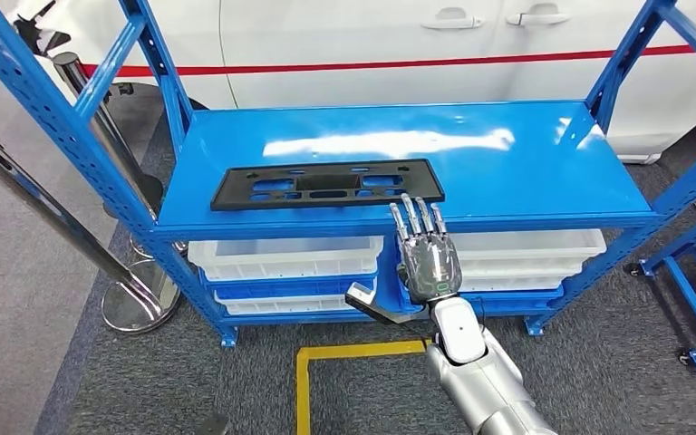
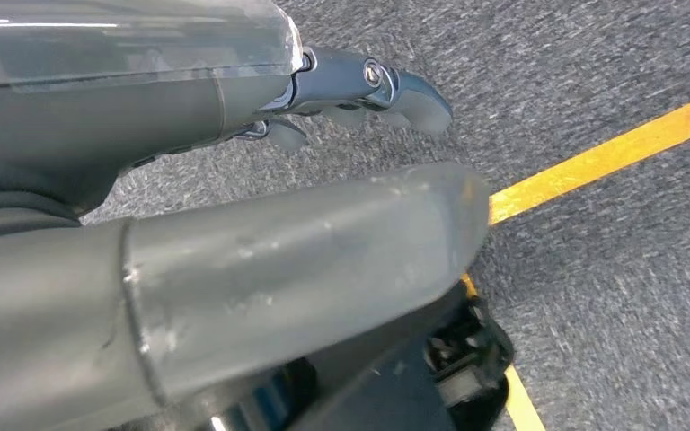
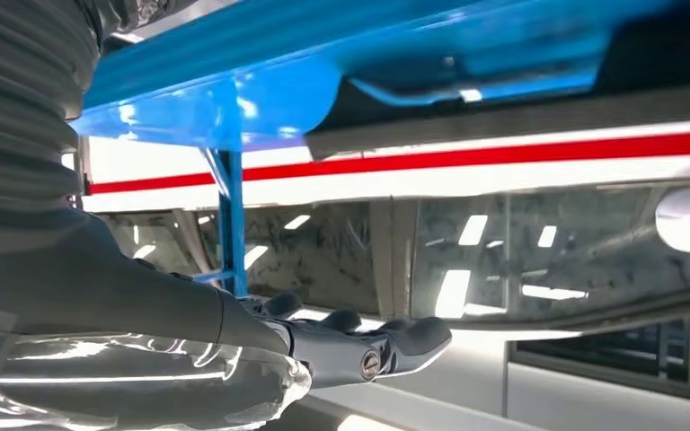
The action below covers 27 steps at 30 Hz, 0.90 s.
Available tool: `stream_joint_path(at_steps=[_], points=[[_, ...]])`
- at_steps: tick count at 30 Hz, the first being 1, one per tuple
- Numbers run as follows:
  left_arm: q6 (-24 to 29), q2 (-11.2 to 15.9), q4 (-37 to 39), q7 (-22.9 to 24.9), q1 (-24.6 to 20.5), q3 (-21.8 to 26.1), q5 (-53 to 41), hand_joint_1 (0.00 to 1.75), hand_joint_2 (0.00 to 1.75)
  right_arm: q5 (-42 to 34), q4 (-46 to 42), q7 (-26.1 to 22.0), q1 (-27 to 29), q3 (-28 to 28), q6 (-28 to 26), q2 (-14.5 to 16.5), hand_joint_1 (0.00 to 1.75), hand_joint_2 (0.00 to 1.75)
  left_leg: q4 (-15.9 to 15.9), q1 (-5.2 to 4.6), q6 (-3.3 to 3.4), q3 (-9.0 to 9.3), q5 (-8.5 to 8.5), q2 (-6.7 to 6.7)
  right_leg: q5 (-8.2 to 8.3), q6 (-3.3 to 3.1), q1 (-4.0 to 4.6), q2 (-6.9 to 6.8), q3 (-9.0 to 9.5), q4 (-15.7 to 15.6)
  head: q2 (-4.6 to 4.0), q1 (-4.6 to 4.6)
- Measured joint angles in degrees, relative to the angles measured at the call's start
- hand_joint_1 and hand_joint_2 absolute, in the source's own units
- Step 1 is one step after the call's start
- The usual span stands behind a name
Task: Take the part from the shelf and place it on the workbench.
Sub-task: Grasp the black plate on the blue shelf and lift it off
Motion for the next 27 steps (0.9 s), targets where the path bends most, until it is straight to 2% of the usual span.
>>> stream_joint_path(at_steps=[1,4,6,8,9,10,11,12,13,14,15,16,19,20,21,23,24,25,26,27], points=[[0.0,0.0,0.0,0.0,0.0,0.0,0.0,0.0,0.0,0.0,-0.1,-0.1,0.1,-0.2,0.0,0.0,0.0,1.75,-0.1,-0.17,0.3,0.13,-0.37,-0.01,-0.07,0.33,0.03,0.01,0.12,0.2,0.0,0.01],[0.0,-0.1,0.0,0.1,0.0,0.0,-0.1,0.0,0.0,0.0,-0.8,-0.2,0.3,-0.6,0.0,0.1,0.0,1.75,-0.8,0.04,1.15,1.56,-0.01,-0.08,-0.88,1.2,-0.1,-0.02,-0.03,2.2,0.0,0.03],[0.0,-0.2,0.0,0.1,-0.4,0.0,-0.2,0.0,0.0,0.0,-1.1,-0.2,0.0,-1.1,0.0,0.1,0.0,1.75,-1.1,0.2,1.53,2.36,-0.22,-0.09,-3.11,1.7,-0.33,-0.05,-2.78,7.3,0.0,0.03],[0.1,-0.2,0.0,0.1,-0.7,0.0,-0.4,0.0,0.0,0.0,-1.2,-0.2,0.1,-1.5,0.0,0.1,0.0,1.75,-1.1,0.15,1.75,2.73,-0.7,-0.13,-5.46,1.96,-0.42,-0.06,-7.12,13.6,0.0,0.03],[0.1,-0.2,0.0,0.1,-0.6,0.0,-0.5,0.0,0.0,0.0,-1.2,-0.2,0.3,-1.6,0.0,0.1,0.0,1.75,-1.0,0.12,1.75,3.04,-1.03,-0.15,-5.59,1.95,-0.45,-0.06,-8.68,15.1,0.0,0.03],[0.0,-0.2,0.0,0.2,-0.5,0.0,-0.6,0.0,0.0,0.0,-1.3,-0.2,0.5,-1.7,0.0,0.1,0.0,1.75,-1.0,0.11,1.7,3.48,-1.42,-0.16,-4.45,1.91,-0.45,-0.06,-9.25,14.6,0.0,0.03],[0.0,-0.2,0.0,0.2,-0.5,0.0,-0.7,0.0,0.0,0.0,-1.3,-0.2,0.6,-1.7,0.0,0.1,0.0,1.75,-0.9,0.11,1.61,4.04,-1.86,-0.17,-2.1,1.8,-0.44,-0.07,-8.78,12.1,0.0,0.04],[0.0,-0.3,0.0,0.2,-0.5,0.0,-0.7,0.0,0.0,0.0,-1.5,-0.2,0.7,-1.8,0.0,0.1,0.0,1.75,-0.9,0.11,1.48,4.61,-2.37,-0.16,0.77,1.64,-0.42,-0.07,-7.71,8.3,0.0,0.04],[0.0,-0.4,0.0,0.2,-0.5,0.0,-0.7,0.0,0.0,0.0,-1.7,-0.3,0.6,-1.8,0.0,0.1,0.0,1.75,-0.8,0.09,1.29,5.11,-2.83,-0.16,2.55,1.46,-0.25,-0.08,-6.61,4.8,0.0,0.03],[0.0,-0.4,0.0,0.2,-0.7,0.0,-0.7,0.0,0.0,0.0,-1.8,-0.3,0.6,-1.8,0.0,0.1,0.0,1.75,-0.7,0.08,1.02,5.38,-3.23,-0.18,3.57,1.16,-0.06,-0.1,-5.74,2.2,0.0,0.05],[0.0,-0.5,0.0,0.2,-0.8,0.0,-0.7,0.0,0.0,0.0,-1.9,-0.3,0.5,-1.9,0.0,0.1,0.0,1.75,-0.7,0.06,0.69,5.59,-3.52,-0.19,3.83,0.84,0.11,-0.11,-5.32,0.8,0.0,0.1],[0.0,-0.5,0.0,0.3,-0.9,0.0,-0.7,0.0,0.0,0.1,-2.0,-0.3,0.5,-2.0,0.0,0.2,0.0,1.75,-0.6,0.02,0.35,5.72,-3.64,-0.21,3.38,0.48,0.27,-0.11,-5.14,0.5,0.0,0.13],[0.0,-0.5,0.0,0.3,-1.1,0.0,-0.9,0.0,0.0,0.1,-2.2,-0.2,0.5,-2.1,0.0,0.3,0.0,1.75,1.1,0.07,-0.46,5.64,-4.34,-0.15,3.46,-0.5,0.02,-0.07,-3.9,-0.1,0.0,0.18],[0.1,-0.5,0.0,0.3,-1.2,0.0,-0.9,0.0,0.0,0.1,-2.2,-0.2,0.3,-2.1,0.0,0.4,0.0,1.75,3.2,0.16,-0.71,4.6,-5.1,-0.12,3.33,-0.76,-0.09,-0.09,-3.45,-0.3,0.0,0.18],[0.1,-0.5,0.0,0.3,-1.3,0.0,-1.0,0.0,0.0,0.1,-2.2,-0.1,0.3,-2.1,0.0,0.5,0.0,1.75,6.4,0.3,-0.94,2.78,-6.28,-0.08,3.12,-0.97,-0.15,-0.14,-3.09,-0.4,0.0,0.16],[0.1,-0.5,0.0,0.3,-1.3,0.0,-1.1,0.0,0.0,0.1,-2.0,0.1,0.2,-2.0,0.0,0.5,0.0,1.75,13.3,0.49,-1.4,-1.86,-8.77,-0.09,2.59,-1.18,-0.11,-0.16,-2.68,-0.5,0.0,0.16],[0.1,-0.5,0.0,0.3,-1.2,0.0,-1.1,0.0,0.0,0.1,-1.9,0.1,0.3,-2.0,0.0,0.5,0.0,1.75,15.1,0.56,-1.57,-3.56,-9.02,-0.08,2.26,-1.18,-0.09,-0.12,-2.4,-0.4,0.0,0.16],[0.1,-0.5,0.0,0.3,-1.1,0.0,-1.1,0.0,0.0,0.1,-1.8,0.1,0.3,-2.0,0.0,0.5,0.0,1.75,14.9,0.61,-1.64,-4.3,-8.0,-0.08,1.89,-1.15,-0.07,-0.08,-2.0,-0.4,0.0,0.16],[0.1,-0.5,0.0,0.3,-1.0,0.0,-1.1,0.0,0.0,0.1,-1.7,0.1,0.4,-2.0,0.0,0.5,0.0,1.75,12.6,0.64,-1.59,-4.04,-5.75,-0.08,1.48,-1.09,-0.07,-0.04,-1.45,-0.3,0.0,0.16],[0.1,-0.5,0.0,0.3,-1.0,0.0,-1.1,0.0,0.0,0.1,-1.7,0.2,0.4,-2.0,0.0,0.5,0.0,1.75,8.8,0.65,-1.42,-3.06,-2.66,-0.07,1.01,-0.99,-0.07,-0.03,-0.9,-0.3,0.0,0.16]])
